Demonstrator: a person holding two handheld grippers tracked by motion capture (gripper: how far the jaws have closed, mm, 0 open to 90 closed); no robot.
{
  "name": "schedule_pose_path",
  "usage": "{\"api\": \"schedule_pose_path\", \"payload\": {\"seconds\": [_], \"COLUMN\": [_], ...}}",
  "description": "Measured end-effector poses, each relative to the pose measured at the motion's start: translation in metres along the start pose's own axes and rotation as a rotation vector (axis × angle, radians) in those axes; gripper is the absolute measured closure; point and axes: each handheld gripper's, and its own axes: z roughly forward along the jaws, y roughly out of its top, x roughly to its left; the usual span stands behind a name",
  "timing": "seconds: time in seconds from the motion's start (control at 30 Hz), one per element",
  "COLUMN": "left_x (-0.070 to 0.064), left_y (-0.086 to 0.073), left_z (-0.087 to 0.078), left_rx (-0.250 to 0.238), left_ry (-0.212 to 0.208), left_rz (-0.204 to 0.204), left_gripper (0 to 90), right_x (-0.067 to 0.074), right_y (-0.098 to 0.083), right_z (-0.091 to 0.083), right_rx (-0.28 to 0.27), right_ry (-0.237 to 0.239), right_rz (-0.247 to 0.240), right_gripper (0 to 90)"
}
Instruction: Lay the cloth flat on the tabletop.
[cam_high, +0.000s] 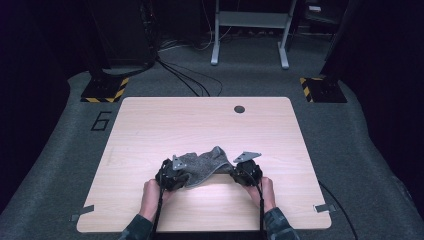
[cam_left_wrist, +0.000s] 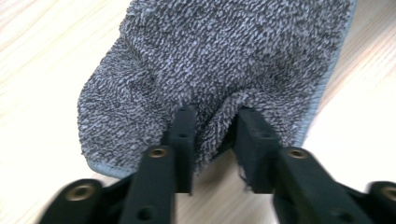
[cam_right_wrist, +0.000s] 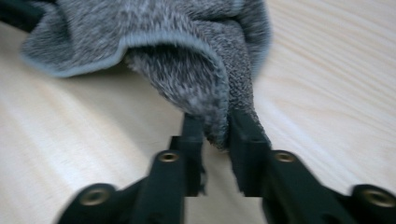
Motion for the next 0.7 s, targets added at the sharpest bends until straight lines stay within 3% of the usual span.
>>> {"api": "schedule_pose_path", "payload": {"seconds": [0.13,0.2,0.37,0.4,0.5,0.57,0.7], "left_x": [-0.006,-0.01,-0.019,-0.02,-0.027,-0.036,-0.049], "left_y": [-0.007,-0.01,-0.013,-0.014,-0.015,-0.014,-0.011], "left_z": [-0.012,-0.018,-0.032,-0.034,-0.038,-0.034,-0.025], "left_rx": [0.0,-0.007,-0.024,-0.034,-0.048,-0.042,-0.03], "left_ry": [0.017,0.018,0.032,0.029,0.003,-0.016,-0.062], "left_rz": [-0.001,-0.001,0.013,0.007,0.012,0.03,0.05], "left_gripper": [48.1,43.3,39.6,39.1,38.7,38.2,36.9], "right_x": [-0.002,-0.005,-0.014,-0.017,-0.016,-0.013,-0.012], "right_y": [-0.004,-0.007,-0.016,-0.02,-0.023,-0.026,-0.028], "right_z": [-0.009,-0.017,-0.033,-0.038,-0.037,-0.034,-0.036], "right_rx": [-0.026,-0.043,-0.073,-0.077,-0.061,-0.042,-0.07], "right_ry": [0.039,0.03,0.023,0.044,0.055,0.066,0.062], "right_rz": [0.015,0.025,0.073,0.069,0.077,0.054,0.078], "right_gripper": [60.8,59.3,57.2,55.5,51.7,48.7,44.6]}}
